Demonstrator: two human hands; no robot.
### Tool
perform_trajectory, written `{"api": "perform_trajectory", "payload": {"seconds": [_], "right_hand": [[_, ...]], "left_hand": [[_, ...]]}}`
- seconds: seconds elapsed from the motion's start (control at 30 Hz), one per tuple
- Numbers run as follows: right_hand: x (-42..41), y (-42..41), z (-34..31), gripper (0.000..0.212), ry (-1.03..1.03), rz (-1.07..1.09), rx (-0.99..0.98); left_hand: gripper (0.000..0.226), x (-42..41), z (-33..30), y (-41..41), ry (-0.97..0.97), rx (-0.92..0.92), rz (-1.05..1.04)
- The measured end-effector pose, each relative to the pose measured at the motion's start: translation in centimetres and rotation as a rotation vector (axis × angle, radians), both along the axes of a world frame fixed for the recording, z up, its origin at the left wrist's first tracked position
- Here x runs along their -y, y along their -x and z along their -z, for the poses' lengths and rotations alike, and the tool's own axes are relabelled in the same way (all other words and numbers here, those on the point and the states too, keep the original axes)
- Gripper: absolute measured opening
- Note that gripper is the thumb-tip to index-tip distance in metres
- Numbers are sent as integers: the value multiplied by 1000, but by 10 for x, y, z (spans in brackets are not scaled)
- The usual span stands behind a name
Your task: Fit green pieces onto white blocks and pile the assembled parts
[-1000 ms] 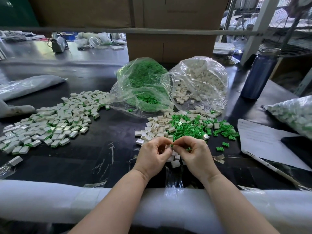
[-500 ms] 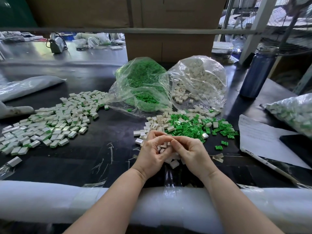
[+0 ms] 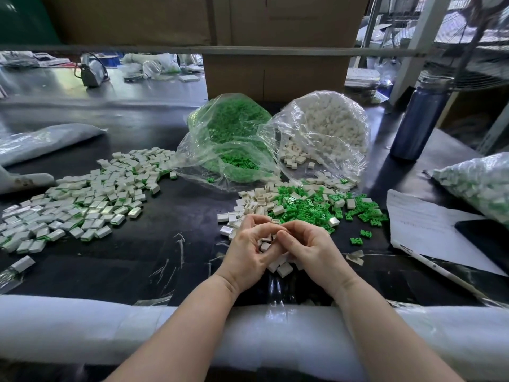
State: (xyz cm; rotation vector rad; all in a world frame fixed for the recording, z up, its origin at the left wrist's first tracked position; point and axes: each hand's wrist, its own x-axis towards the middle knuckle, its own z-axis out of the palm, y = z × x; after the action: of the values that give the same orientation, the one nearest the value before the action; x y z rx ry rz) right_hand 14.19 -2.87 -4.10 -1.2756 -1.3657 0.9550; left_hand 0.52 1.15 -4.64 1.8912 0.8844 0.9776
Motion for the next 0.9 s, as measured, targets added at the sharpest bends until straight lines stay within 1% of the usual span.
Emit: {"api": "perform_trajectory", "payload": {"seconds": [0.17,0.47,0.9], "right_hand": [[0,0,0,11,-13,-6,-44],[0,0,0,15,-29,11,-33],[0,0,-1,16,-21,17,-54]], "left_hand": [[16,0,1,0,7,-2,12],[14,-1,5,-2,-71,-58,8],[11,-2,7,-3,-100,-112,22]]}}
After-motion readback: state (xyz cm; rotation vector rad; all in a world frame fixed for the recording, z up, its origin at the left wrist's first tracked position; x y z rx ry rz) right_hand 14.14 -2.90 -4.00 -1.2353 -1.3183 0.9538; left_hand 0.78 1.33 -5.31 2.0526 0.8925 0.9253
